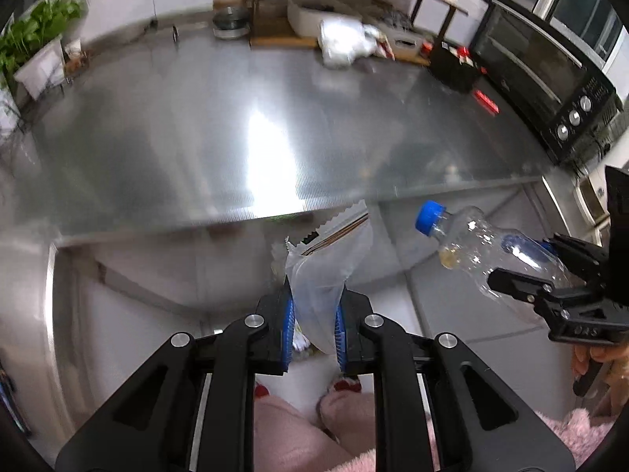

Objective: Collect trash
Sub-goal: 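Carry the bottle and plastic bag down over the trash bin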

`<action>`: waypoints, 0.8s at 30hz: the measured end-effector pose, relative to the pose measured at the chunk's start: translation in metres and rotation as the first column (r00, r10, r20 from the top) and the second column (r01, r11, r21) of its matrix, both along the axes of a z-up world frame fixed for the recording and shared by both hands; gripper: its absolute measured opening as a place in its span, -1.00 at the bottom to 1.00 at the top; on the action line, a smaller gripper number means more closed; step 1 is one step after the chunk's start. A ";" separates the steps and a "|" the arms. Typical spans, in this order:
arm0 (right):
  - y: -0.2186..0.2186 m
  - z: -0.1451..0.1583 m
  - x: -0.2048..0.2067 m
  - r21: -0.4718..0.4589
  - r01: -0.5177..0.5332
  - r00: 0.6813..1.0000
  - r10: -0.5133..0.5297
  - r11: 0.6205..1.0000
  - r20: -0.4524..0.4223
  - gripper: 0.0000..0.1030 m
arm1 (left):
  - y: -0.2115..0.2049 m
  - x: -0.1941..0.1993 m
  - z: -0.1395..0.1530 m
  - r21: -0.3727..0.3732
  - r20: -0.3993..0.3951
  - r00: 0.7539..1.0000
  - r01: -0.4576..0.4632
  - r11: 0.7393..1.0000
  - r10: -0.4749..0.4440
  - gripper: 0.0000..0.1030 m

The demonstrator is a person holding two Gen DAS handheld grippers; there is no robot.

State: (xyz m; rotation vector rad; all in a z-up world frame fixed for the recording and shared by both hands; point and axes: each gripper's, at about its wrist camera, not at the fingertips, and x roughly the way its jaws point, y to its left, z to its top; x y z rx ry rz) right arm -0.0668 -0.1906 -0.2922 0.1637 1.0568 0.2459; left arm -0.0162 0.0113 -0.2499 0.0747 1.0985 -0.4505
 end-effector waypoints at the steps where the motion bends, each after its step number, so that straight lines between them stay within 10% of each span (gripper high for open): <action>1: 0.001 -0.007 -0.002 -0.001 0.001 1.000 -0.001 1.000 -0.014 0.24 | 0.000 -0.004 -0.009 0.000 -0.021 1.000 0.002 1.000 -0.002 -0.70; 24: 0.017 -0.215 0.044 -0.045 0.200 0.918 -0.203 0.979 -0.339 0.24 | -0.021 -0.004 -0.235 0.023 -0.335 0.942 0.007 1.000 0.001 -0.69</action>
